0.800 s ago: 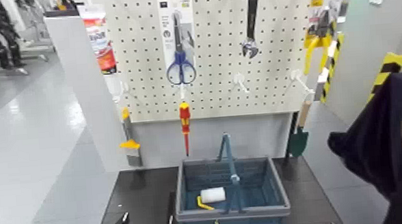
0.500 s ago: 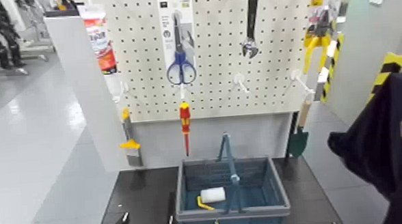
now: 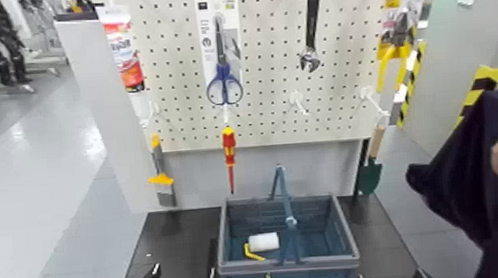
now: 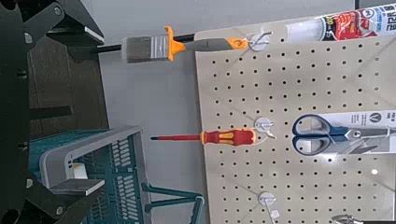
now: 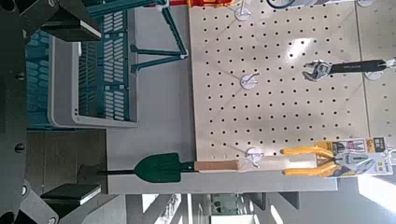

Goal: Put the yellow pliers into the crate.

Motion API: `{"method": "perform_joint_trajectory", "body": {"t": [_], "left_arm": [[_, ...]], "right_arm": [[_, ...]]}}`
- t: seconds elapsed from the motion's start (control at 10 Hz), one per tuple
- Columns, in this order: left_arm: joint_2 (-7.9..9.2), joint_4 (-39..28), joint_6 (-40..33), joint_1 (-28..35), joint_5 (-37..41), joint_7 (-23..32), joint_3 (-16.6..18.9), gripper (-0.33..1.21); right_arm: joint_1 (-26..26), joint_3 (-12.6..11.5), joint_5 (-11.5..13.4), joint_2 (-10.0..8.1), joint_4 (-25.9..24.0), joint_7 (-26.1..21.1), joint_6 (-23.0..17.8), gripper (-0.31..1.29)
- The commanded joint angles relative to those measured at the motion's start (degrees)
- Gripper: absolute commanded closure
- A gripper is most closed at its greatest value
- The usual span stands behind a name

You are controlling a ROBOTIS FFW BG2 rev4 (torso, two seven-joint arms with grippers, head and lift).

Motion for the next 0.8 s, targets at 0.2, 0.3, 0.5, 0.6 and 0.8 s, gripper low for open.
{"method": "perform_joint_trajectory", "body": {"t": [0.2, 0.3, 0.5, 0.6, 0.8], "left_arm": [[-0.13, 0.00, 0.68, -0.24, 0.12, -0.04, -0.09, 0.22], [-0.13, 0.00, 0.77, -0.24, 0.21, -0.04, -0.09, 0.22], [-0.13, 0.00, 0.85, -0.33, 0.30, -0.13, -0.09, 0.22], [-0.13, 0.00, 1.03, -0.41, 0.30, -0.13, -0.09, 0.22], [-0.13, 0.00, 1.21, -0.41, 0.39, -0.31, -0.18, 0.22]], "right_arm": [[-1.37, -2.82, 0.32, 0.70, -3.28, 2.78, 5.05, 0.15], [-2.07, -4.14, -3.28, 0.88, -3.80, 3.31, 7.51, 0.15], [-5.06, -10.11, -5.30, 0.97, -4.77, 8.31, 11.82, 0.15], [-6.64, -11.96, -5.65, 0.62, -5.83, 9.55, 14.54, 0.15], [-9.98, -14.51, -6.00, -0.35, -6.88, 13.41, 19.99, 0.15]]}}
